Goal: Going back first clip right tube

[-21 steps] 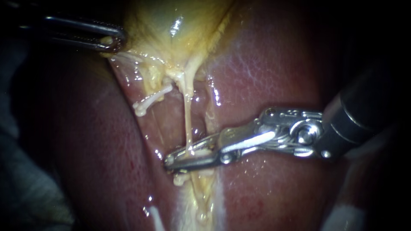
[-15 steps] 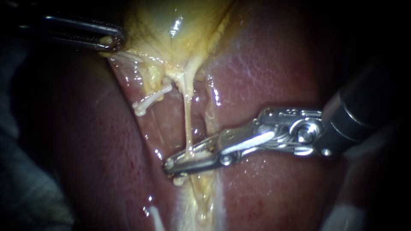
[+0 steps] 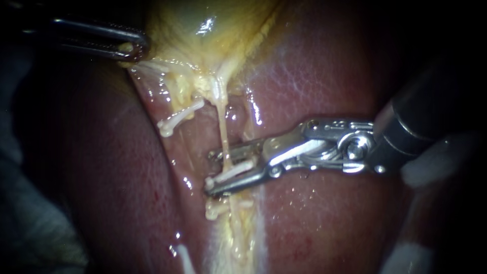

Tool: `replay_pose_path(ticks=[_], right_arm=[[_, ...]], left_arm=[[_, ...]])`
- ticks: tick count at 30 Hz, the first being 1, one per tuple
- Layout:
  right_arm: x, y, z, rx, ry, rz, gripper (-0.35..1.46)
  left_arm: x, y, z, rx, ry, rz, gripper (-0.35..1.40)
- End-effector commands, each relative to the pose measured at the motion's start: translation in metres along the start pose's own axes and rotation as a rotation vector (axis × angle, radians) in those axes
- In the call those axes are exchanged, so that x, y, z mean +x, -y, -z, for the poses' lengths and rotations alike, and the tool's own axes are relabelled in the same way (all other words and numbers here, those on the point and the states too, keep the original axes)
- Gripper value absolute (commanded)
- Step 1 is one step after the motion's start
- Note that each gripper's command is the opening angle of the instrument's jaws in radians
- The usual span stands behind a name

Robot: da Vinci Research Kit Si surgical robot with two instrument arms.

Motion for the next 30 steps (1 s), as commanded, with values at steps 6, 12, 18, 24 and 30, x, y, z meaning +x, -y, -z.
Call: replay_pose_path(ticks=[6,12,18,24,30], right_arm=[[-0.0006,0.0001,0.0021,-0.027,0.009,0.079,0.50],[-0.0004,0.0016,0.0062,-0.056,0.082,0.227,0.50],[0.0010,0.0032,0.0111,-0.067,0.109,0.288,0.50],[0.0013,0.0039,0.0140,-0.086,0.108,0.298,0.49],[0.0013,0.0039,0.0142,-0.085,0.107,0.295,0.50]], left_arm=[[0.0000,0.0001,0.0000,0.000,0.000,-0.001,-0.35],[-0.0001,0.0001,0.0002,0.000,0.000,-0.001,-0.35],[-0.0001,0.0001,0.0002,0.000,0.000,-0.001,-0.35],[-0.0001,0.0002,0.0000,0.001,-0.001,-0.001,-0.35],[-0.0014,0.0013,-0.0021,0.007,-0.004,-0.016,-0.35]])
